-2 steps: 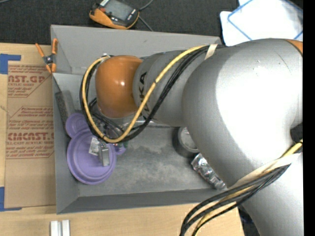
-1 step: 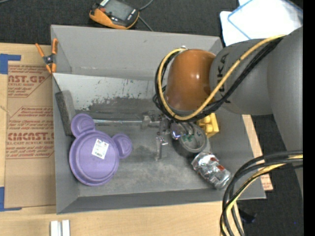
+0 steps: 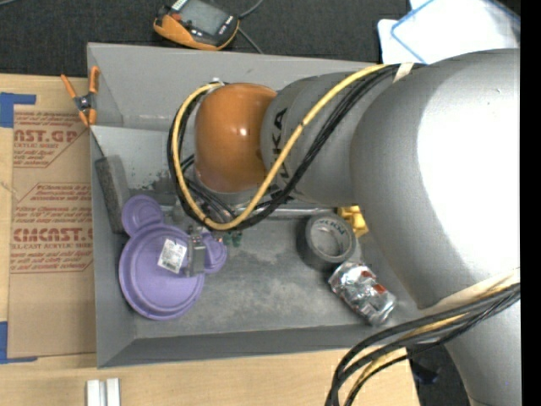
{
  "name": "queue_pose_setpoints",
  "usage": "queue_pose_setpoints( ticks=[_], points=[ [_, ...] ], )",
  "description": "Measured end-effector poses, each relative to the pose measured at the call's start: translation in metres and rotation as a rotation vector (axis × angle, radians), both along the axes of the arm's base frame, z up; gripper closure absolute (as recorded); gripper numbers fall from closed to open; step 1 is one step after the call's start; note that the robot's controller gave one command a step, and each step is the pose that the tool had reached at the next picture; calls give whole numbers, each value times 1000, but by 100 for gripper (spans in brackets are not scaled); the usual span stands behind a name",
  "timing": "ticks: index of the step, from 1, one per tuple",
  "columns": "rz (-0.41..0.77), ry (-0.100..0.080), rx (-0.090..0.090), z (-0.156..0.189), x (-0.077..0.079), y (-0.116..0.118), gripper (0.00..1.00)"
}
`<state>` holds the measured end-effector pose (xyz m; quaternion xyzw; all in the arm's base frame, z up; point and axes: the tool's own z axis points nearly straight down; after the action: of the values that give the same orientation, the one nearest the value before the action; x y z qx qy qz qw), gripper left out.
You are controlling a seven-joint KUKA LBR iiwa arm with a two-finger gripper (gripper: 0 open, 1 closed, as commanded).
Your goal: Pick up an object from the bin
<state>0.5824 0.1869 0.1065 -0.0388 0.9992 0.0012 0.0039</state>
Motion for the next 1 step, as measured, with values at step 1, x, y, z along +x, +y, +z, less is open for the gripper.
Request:
queue_pose_setpoints(
  ticks=[1],
  points=[
    [59,-4,-6,-34,-7,-49,0]
  ],
)
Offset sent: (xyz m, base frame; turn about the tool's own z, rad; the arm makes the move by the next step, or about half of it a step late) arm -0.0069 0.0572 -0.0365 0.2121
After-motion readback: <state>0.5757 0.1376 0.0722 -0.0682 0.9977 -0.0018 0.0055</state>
